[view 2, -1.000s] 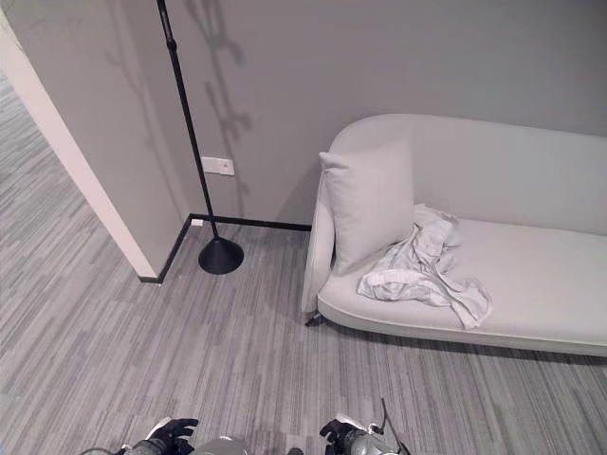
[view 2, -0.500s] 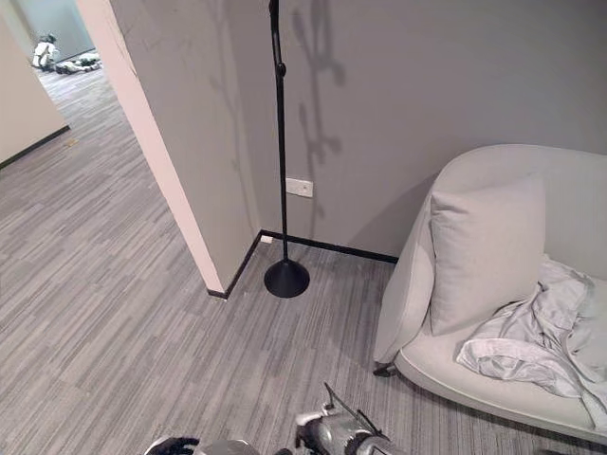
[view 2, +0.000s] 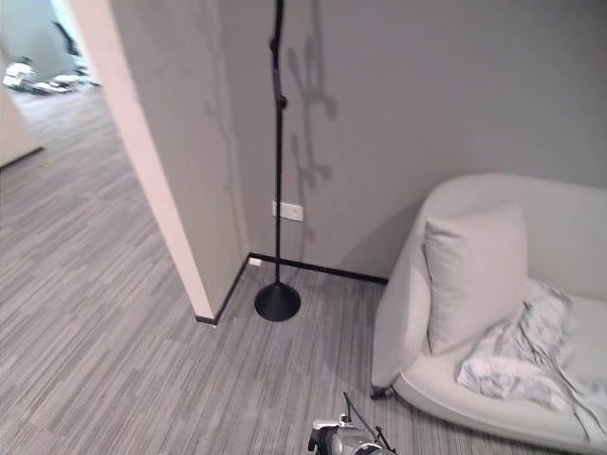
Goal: Hang the clothes on the sofa on the clothes rack.
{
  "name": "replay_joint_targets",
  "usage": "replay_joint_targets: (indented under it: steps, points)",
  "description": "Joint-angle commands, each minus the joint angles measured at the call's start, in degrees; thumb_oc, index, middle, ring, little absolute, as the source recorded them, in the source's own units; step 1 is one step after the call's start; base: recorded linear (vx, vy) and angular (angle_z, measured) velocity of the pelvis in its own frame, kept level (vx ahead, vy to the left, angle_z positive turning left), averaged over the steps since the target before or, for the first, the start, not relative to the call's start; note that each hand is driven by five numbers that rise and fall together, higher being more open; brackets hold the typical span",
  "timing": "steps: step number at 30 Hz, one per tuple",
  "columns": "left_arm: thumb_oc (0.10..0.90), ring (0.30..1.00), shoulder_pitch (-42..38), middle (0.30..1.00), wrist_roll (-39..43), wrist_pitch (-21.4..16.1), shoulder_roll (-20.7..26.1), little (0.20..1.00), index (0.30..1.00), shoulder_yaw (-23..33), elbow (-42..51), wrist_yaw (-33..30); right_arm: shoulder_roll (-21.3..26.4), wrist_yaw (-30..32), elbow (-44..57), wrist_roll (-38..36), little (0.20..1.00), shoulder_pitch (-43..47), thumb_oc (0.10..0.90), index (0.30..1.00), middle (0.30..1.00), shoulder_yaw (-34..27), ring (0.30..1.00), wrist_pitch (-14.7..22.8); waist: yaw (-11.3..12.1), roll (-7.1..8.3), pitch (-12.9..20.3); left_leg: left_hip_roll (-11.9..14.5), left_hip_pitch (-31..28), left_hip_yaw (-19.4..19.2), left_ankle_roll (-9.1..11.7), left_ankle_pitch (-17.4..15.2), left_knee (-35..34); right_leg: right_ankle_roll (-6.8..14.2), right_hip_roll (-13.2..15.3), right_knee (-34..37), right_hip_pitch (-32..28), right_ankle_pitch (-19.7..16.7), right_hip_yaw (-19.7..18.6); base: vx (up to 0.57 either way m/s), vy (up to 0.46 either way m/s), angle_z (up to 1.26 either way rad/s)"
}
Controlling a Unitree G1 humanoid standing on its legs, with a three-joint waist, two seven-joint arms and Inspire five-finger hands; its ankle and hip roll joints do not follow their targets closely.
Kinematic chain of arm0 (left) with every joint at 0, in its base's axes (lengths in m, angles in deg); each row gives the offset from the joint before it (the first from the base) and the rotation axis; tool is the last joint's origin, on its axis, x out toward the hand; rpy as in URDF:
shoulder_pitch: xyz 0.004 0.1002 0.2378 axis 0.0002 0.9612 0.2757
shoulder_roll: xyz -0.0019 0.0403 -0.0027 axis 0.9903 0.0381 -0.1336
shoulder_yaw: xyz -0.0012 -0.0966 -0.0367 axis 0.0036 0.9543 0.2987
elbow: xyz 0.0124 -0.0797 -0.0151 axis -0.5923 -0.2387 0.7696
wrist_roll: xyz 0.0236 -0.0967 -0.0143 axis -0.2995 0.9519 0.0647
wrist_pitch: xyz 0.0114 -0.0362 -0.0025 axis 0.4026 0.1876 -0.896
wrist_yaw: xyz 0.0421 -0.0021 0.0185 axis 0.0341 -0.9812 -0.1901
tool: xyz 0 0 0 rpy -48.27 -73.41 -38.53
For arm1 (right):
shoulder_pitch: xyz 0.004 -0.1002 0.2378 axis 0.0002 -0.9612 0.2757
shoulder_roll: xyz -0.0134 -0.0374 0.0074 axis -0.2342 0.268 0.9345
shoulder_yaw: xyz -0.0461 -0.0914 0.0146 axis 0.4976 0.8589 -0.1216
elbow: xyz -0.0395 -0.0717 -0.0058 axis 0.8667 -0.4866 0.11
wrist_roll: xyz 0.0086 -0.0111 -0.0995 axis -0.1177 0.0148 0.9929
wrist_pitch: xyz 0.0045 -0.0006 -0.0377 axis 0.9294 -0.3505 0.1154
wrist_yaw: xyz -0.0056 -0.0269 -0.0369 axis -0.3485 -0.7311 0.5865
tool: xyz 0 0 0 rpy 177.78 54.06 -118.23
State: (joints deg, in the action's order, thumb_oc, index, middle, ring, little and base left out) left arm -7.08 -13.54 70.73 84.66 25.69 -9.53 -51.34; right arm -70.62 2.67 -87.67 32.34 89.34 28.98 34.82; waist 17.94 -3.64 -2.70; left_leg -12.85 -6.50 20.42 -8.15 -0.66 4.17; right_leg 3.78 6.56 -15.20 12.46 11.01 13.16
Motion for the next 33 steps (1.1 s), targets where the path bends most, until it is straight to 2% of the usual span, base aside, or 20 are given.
replay_joint_targets:
  steps: [1, 4, 5, 6, 7, 8, 10, 12, 13, 14, 16, 17, 18, 19, 21, 22, 23, 24, 28, 33]
  points:
    - [0.8, 0.9, -3.7, 0.9, 0.8, -2.3, 1.1, 0.9, 0.9, 4.8, -4.9, -1.6, 5.3, -0.8, -8.2, -5.2, 0.9, -4.1, 0.8, 0.9, 0.9, -2.2, 0.9, -2.5, 2.7, -1.7, -1.6, 3.3, 0.1, 7.6, 0.8, -5.1, -0.9, -0.5, 2.7, 16.3, -7.7, -16.0, -6.8, 0.2, -0.118, -0.26]
    - [0.8, 0.9, -4.0, 0.9, 0.9, -2.5, 2.3, 0.9, 0.9, 5.0, -6.2, -2.2, 7.5, -0.7, -9.3, -7.4, 0.9, -8.7, 0.8, 0.9, 0.9, -5.7, 0.9, -2.3, 1.6, -0.24, -1.6, 3.7, -0.6, 11.9, 1.4, -5.3, 0.2, -1.0, 6.7, 14.7, -8.2, -21.7, -13.6, 0.28, -0.253, 0.05]
    - [0.8, 0.9, -4.3, 0.9, 1.3, -2.6, 2.8, 0.9, 0.9, 5.1, -6.6, -2.5, 8.5, -0.4, -9.5, -9.1, 0.9, -10.1, 0.8, 0.9, 0.9, -7.3, 0.9, -2.3, 0.7, 1.39, -1.0, 4.3, -1.0, 13.9, 2.3, -5.0, -0.5, -1.2, 7.2, 13.4, -9.5, -21.6, -16.1, 0.24, -0.281, 0.46]
    - [0.8, 0.9, -4.3, 0.9, 1.3, -2.6, 2.9, 0.9, 0.9, 5.1, -6.6, -2.5, 8.5, -0.4, -9.4, -9.1, 0.9, -10.1, 0.8, 0.9, 0.9, -7.3, 0.9, -2.3, 0.5, 1.52, -1.0, 4.1, -0.9, 14.1, 2.4, -4.9, -0.6, -1.2, 7.4, 13.4, -9.5, -21.6, -16.0, 0.35, -0.539, 0.92]
    - [0.8, 0.9, -3.9, 0.9, 3.1, -2.9, 4.8, 0.9, 0.9, 7.4, -7.3, -2.8, 9.2, -0.7, -9.8, -10.5, 0.9, -11.4, 0.8, 0.9, 0.9, -9.1, 0.9, -2.2, -0.3, 4.37, -0.5, 6.4, -1.7, 15.8, 4.5, -3.8, -3.1, -0.5, 8.1, 11.6, -11.2, -19.4, -13.7, 0.45, -0.876, 1.48]
    - [0.8, 0.9, -3.9, 0.9, 5.1, -3.2, 6.4, 0.9, 0.9, 9.5, -7.3, -2.9, 9.5, -0.1, -9.4, -12.2, 0.9, -10.8, 0.8, 0.9, 0.9, -10.1, 0.9, -1.6, -0.3, 6.54, 0.2, 10.6, -2.0, 15.6, 6.8, -3.9, -5.9, 0.3, 7.1, 10.9, -12.6, -12.7, -8.7, 0.54, -1.188, 1.52]
    - [0.8, 0.9, -4.7, 0.9, 6.7, -3.9, 6.2, 0.9, 0.9, 9.1, -6.6, -3.7, 9.8, 0.7, -9.9, -13.9, 0.9, -9.8, 0.8, 0.9, 0.9, -10.5, 0.9, -1.4, -1.6, 8.03, -0.1, 16.9, -0.9, 15.4, 10.2, -0.7, -7.9, -2.0, 2.8, 5.6, -11.4, -4.7, -6.4, 0.32, -1.173, 1.01]
    - [0.8, 0.9, -5.3, 0.9, 6.6, -4.0, 6.1, 0.9, 0.9, 8.4, -6.2, -4.2, 10.0, 1.1, -10.2, -15.0, 0.9, -9.8, 0.8, 0.9, 0.9, -10.7, 0.9, -1.2, -2.1, 8.33, -0.4, 18.2, -0.2, 15.7, 11.2, 0.9, -8.3, -2.8, 1.7, 5.3, -11.4, -4.1, -5.4, 0.09, -0.691, 0.88]
    - [0.8, 0.9, -6.2, 0.9, 6.7, -4.3, 5.6, 0.9, 0.9, 7.1, -5.7, -4.7, 10.9, 2.1, -9.8, -17.6, 0.9, -9.2, 0.8, 0.9, 0.9, -11.1, 0.9, -0.6, -2.8, 9.6, -1.3, 18.8, 2.9, 14.7, 11.9, 7.3, -7.5, -3.9, 0.5, 6.6, -11.8, -4.5, -4.3, 0.02, -0.566, 0.5]
    - [0.8, 0.9, -6.6, 0.9, 6.9, -4.4, 5.7, 0.9, 0.9, 6.9, -5.4, -5.1, 11.2, 2.4, -9.6, -18.4, 0.9, -9.0, 0.8, 0.9, 0.9, -10.9, 0.9, -0.4, -3.2, 10.07, -1.7, 18.7, 4.4, 13.6, 11.3, 9.9, -6.7, -4.4, 0.0, 6.7, -12.1, -4.4, -4.2, 0.06, -0.738, 1.02]
    - [0.8, 0.9, -6.9, 0.9, 6.6, -3.8, 5.9, 0.9, 0.9, 6.8, -5.4, -5.3, 11.8, 2.4, -9.0, -19.5, 0.9, -8.1, 0.8, 0.9, 0.9, -10.6, 0.9, -0.2, -4.3, 11.09, -2.0, 19.8, 6.0, 6.5, 9.5, 11.4, -6.9, -5.4, -0.8, 8.1, -13.4, -4.1, -2.7, 0.09, -0.43, 1.21]
    - [0.8, 0.9, -7.0, 0.9, 6.6, -3.8, 5.9, 0.9, 0.9, 6.8, -5.4, -5.3, 11.8, 2.4, -8.9, -19.5, 0.9, -8.1, 0.8, 0.9, 0.9, -10.6, 0.9, -0.2, -4.3, 11.13, -2.0, 19.7, 6.0, 6.5, 9.5, 11.5, -7.0, -5.3, -0.7, 8.4, -13.5, -4.3, -2.6, 0.08, -0.397, 0.41]
    - [0.8, 0.9, -7.1, 0.9, 6.0, -3.8, 5.9, 0.9, 0.9, 6.5, -5.1, -4.9, 12.0, 1.8, -9.0, -19.7, 0.9, -7.9, 0.8, 0.9, 0.9, -9.8, 0.9, -0.2, -4.2, 11.28, -2.0, 16.7, 6.7, 2.9, 7.8, 7.1, -4.8, -5.1, -1.1, 11.1, -14.4, -5.3, -2.0, 0.1, -0.287, -0.11]
    - [0.8, 0.9, -6.9, 0.9, 5.7, -3.8, 5.6, 0.9, 0.9, 6.3, -5.1, -4.5, 12.1, 1.6, -9.1, -20.4, 0.9, -7.7, 0.8, 0.9, 0.9, -9.8, 0.9, -0.2, -3.9, 10.8, -1.5, 13.0, 6.6, 3.7, 6.9, 3.1, -3.2, -4.5, -1.3, 13.0, -15.0, -6.1, -2.0, 0.16, -0.333, -0.4]
    - [0.8, 0.9, -6.4, 0.9, 4.8, -3.8, 5.0, 0.9, 0.9, 5.9, -5.4, -3.8, 11.7, 1.4, -9.1, -20.7, 0.9, -7.4, 0.8, 0.9, 0.9, -9.4, 0.9, -0.3, -3.8, 9.93, -0.5, 8.5, 5.5, 4.0, 5.5, -1.6, -1.8, -4.0, -1.6, 14.5, -16.0, -6.7, -2.3, 0.16, -0.097, -0.35]
    - [0.8, 0.9, -6.4, 0.9, 4.8, -3.8, 5.0, 0.9, 0.9, 5.9, -5.4, -3.8, 11.7, 1.4, -9.1, -20.7, 0.9, -7.4, 0.8, 0.9, 0.9, -9.4, 0.9, -0.3, -3.7, 9.89, -0.6, 8.4, 5.6, 3.9, 5.4, -2.0, -1.3, -3.9, -1.6, 14.5, -16.1, -6.7, -2.3, 0.18, -0.023, -0.19]
    - [0.8, 0.9, -5.7, 0.9, 2.7, -3.6, 4.1, 0.9, 0.9, 4.1, -5.6, -3.0, 11.2, 1.6, -9.0, -20.0, 0.9, -6.8, 0.8, 0.9, 0.9, -8.3, 0.9, -0.5, -2.9, 8.53, 0.4, 3.4, 4.2, 7.8, 4.2, -4.3, 0.7, -3.8, -2.6, 13.8, -15.8, -6.7, -4.7, 0.14, -0.005, -0.09]
    - [0.8, 0.9, -5.3, 0.9, 1.6, -3.6, 3.6, 0.9, 0.9, 3.3, -5.8, -2.8, 10.9, 1.6, -8.7, -19.6, 0.9, -6.5, 0.8, 0.9, 0.9, -7.7, 0.9, -0.4, -2.2, 7.76, 0.5, 1.1, 3.9, 9.9, 3.5, -5.3, 1.8, -3.7, -3.5, 12.7, -15.1, -6.4, -6.3, 0.15, -0.023, -0.34]
    - [0.8, 0.9, -4.3, 0.9, 1.7, -3.9, 3.0, 0.9, 0.9, 3.4, -5.4, -2.4, 9.7, 2.2, -7.0, -18.6, 0.9, -5.0, 0.8, 0.9, 0.9, -6.5, 0.9, 0.1, -0.6, 5.72, 0.5, 0.9, 1.5, 9.5, 0.8, -5.8, -1.5, -3.3, -6.1, 8.5, -13.1, -4.9, -7.8, 0.06, -0.018, -0.69]
    - [0.8, 0.9, -4.0, 0.9, 2.4, -3.9, 3.9, 0.9, 0.9, 5.5, -4.9, -3.0, 7.5, 2.0, -4.8, -16.9, 0.9, -4.6, 0.8, 0.9, 0.9, -4.5, 0.9, 0.7, 0.0, 5.44, -0.6, 2.0, -1.1, 7.7, -0.4, -5.0, -5.8, 1.3, -2.9, -10.1, -6.0, -5.7, -4.2, 0.03, 0.026, -0.49]
